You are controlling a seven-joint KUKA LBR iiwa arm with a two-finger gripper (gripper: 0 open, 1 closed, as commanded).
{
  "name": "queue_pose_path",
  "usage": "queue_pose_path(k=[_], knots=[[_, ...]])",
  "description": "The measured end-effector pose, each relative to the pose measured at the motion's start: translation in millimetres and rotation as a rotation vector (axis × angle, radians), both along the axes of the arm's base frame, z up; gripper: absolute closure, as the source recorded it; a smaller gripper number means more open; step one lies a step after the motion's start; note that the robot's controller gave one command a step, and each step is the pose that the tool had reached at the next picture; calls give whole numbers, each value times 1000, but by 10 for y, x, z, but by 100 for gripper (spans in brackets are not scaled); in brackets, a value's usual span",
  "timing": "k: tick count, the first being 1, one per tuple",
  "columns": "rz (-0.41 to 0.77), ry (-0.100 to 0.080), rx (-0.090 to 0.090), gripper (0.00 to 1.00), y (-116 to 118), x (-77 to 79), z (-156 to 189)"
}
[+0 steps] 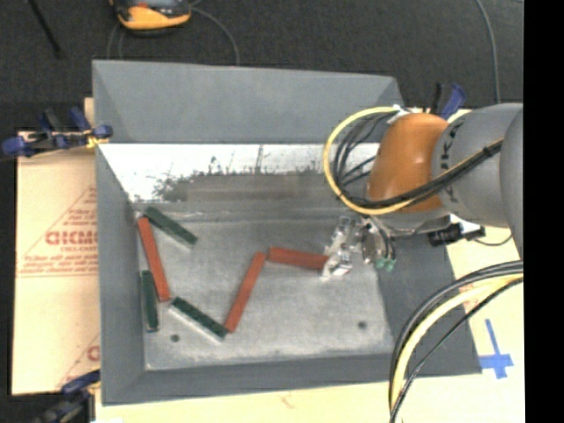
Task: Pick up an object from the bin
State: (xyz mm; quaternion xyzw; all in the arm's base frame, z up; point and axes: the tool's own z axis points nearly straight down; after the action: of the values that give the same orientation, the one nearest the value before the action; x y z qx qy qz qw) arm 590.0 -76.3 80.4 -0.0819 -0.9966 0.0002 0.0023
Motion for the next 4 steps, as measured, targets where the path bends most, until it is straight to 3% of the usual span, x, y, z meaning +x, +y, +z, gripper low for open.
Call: queue_pose_path(k=[1,2,3,4], knots=[[1,-1,0,100,0,3,0],[5,-2,-1,100,14,-40,417],[-28,-13,-3,100,439,104,627],[-17,-2,5,100,432,162,1053]])
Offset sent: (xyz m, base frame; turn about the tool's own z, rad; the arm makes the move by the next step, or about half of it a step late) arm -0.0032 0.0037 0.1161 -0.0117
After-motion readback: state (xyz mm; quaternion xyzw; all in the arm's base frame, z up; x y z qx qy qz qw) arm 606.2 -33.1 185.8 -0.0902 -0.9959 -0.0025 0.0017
